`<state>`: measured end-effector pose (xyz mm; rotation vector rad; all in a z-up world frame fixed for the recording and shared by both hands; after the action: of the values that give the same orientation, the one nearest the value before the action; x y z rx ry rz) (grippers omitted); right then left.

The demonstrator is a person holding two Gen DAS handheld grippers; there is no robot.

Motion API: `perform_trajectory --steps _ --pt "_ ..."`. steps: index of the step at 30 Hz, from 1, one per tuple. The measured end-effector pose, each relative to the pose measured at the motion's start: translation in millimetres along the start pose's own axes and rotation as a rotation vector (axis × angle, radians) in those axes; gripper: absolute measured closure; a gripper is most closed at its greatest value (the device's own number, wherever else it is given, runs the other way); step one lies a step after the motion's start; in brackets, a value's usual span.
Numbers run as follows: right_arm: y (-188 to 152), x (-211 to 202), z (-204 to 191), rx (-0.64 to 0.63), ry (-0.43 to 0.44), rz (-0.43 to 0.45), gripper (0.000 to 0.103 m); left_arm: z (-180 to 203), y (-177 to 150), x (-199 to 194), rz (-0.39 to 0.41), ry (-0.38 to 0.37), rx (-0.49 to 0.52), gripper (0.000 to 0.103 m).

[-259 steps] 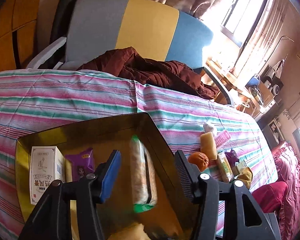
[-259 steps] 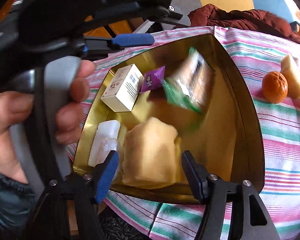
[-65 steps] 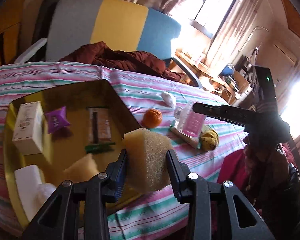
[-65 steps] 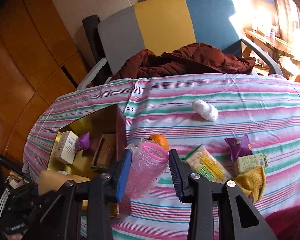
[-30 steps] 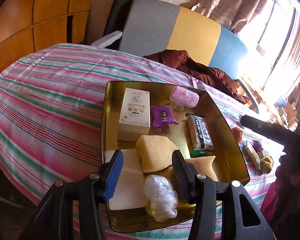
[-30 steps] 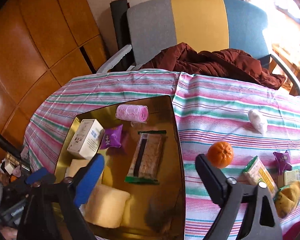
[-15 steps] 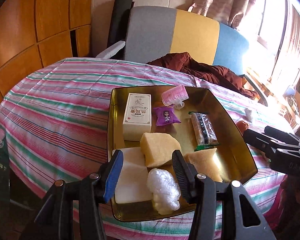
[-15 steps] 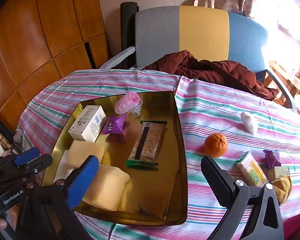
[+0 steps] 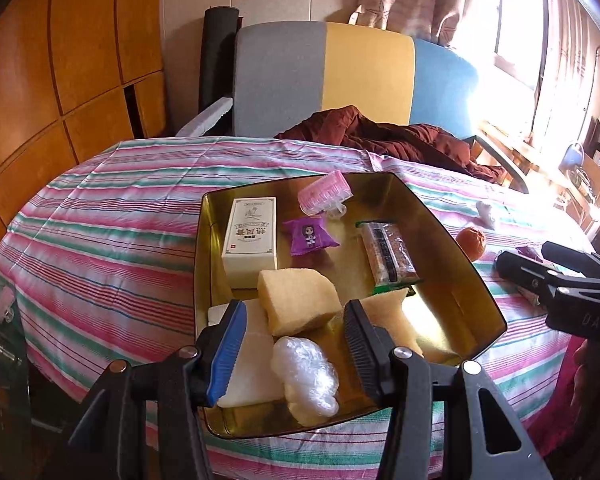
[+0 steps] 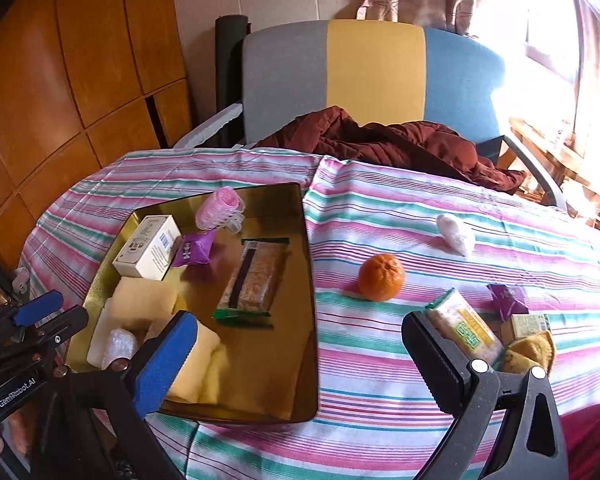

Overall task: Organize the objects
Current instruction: 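Lower the cheese block into the tray with the left tool while the right tool places the pink roller, then open both tools and withdraw them toward the items on the cloth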

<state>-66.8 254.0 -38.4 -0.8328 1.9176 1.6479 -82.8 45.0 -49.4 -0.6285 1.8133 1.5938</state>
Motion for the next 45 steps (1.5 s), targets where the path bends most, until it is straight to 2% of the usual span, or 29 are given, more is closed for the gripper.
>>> perform_trajectory --steps 11,18,27,33,36,41,45 --pt "-11 -18 39 0.053 -0.066 0.013 0.000 21 -3 -5 0.004 -0.014 0.050 0.052" --pt "-13 -30 78 0.101 -0.130 0.018 0.000 35 -3 -12 0.019 -0.038 0.093 0.052" --pt "-3 -62 159 0.187 -0.265 0.077 0.000 60 -1 -13 0.018 -0.065 0.155 0.052" --pt "-11 -77 220 0.298 -0.345 0.132 0.000 82 -1 -10 0.011 -0.083 0.207 0.052" --pt "-25 -83 245 0.407 -0.339 0.173 0.000 97 -1 -9 0.009 -0.094 0.239 0.052" --pt "-42 -100 280 0.658 -0.244 0.276 0.000 125 3 -8 0.012 -0.131 0.283 0.052" --pt "-47 -106 290 0.746 -0.204 0.322 0.000 156 2 -7 -0.005 -0.194 0.328 0.052"
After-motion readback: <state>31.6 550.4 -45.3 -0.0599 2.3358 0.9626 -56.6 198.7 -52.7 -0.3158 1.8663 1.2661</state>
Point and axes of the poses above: each gripper's, at about its wrist camera, not at the fingertips, and x roughly the way its jaws point, z to its right, y to its top, the point moved 6 cm from there along x, roughly the way its jaws point, and after that the axes turned 8 degrees about y, right-handed, at the moved point
